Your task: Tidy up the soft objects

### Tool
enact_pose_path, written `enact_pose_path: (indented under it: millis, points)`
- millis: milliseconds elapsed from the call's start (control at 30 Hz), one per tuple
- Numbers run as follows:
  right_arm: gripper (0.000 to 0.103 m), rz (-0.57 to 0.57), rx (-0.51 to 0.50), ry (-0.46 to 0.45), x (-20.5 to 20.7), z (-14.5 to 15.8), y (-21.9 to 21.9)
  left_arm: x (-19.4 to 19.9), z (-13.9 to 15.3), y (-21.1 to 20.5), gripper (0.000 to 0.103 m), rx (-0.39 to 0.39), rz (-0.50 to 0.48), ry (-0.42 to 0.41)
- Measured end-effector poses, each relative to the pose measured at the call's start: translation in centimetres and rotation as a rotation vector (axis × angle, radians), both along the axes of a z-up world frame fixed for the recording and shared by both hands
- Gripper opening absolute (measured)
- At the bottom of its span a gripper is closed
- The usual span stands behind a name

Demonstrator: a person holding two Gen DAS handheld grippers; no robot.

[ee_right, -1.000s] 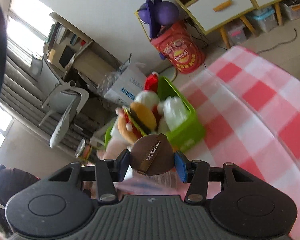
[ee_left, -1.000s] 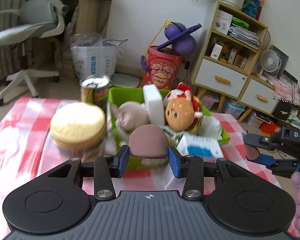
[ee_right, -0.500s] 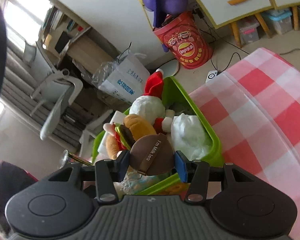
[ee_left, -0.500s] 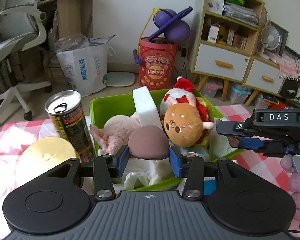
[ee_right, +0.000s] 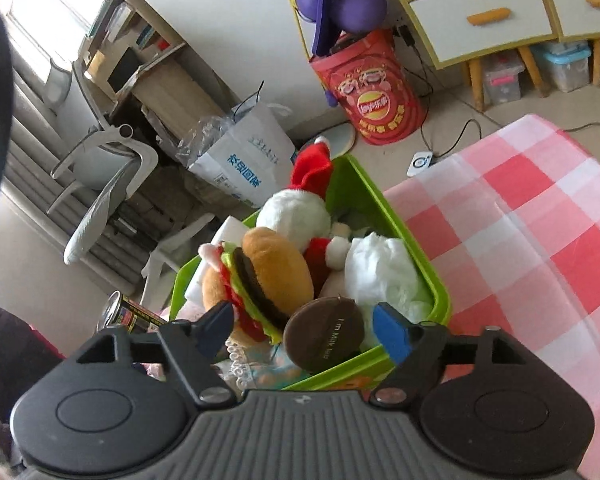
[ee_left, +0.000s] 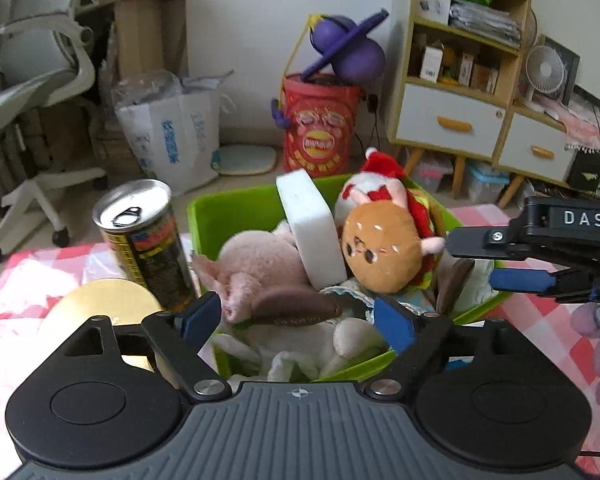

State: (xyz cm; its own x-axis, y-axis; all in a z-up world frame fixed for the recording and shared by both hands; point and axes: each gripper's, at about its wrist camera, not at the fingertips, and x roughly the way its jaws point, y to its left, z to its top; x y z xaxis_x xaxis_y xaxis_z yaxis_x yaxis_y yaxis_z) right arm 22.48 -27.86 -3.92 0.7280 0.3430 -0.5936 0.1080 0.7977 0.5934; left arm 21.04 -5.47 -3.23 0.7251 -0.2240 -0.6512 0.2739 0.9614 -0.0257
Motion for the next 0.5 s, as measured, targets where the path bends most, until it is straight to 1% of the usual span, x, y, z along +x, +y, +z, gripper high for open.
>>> enact_pose_path:
  millis: [167,200,233,333,400,500]
  points:
    - [0.055,-0.022,-0.03,0.005,-1.6,1.7,-0.8,-1.8,0.9,0.8,0.086,-0.025,0.026,0.013]
    - [0.056,-0.028,-0.031,0.009,-2.2,2.0,-1.0,-2.4,1.1,1.1,0.088,-0.03,0.04,0.013]
    - [0.057,-0.037,-0.029,0.012,-3.0,2.3,-1.3,-3.2,1.3,1.5,0.091,-0.039,0.061,0.017]
    - [0.061,-0.077,-0.001,0.014,-5.6,3.1,-2.2,-5.5,1.9,2.5,0.092,-0.071,0.102,0.039]
    - [0.061,-0.093,0.011,0.031,-7.5,3.5,-2.6,-7.1,2.3,3.1,0.093,-0.071,0.129,0.063]
    - [0.061,-0.102,-0.013,0.058,-10.2,4.1,-2.7,-9.4,3.0,3.8,0.095,-0.057,0.167,0.102]
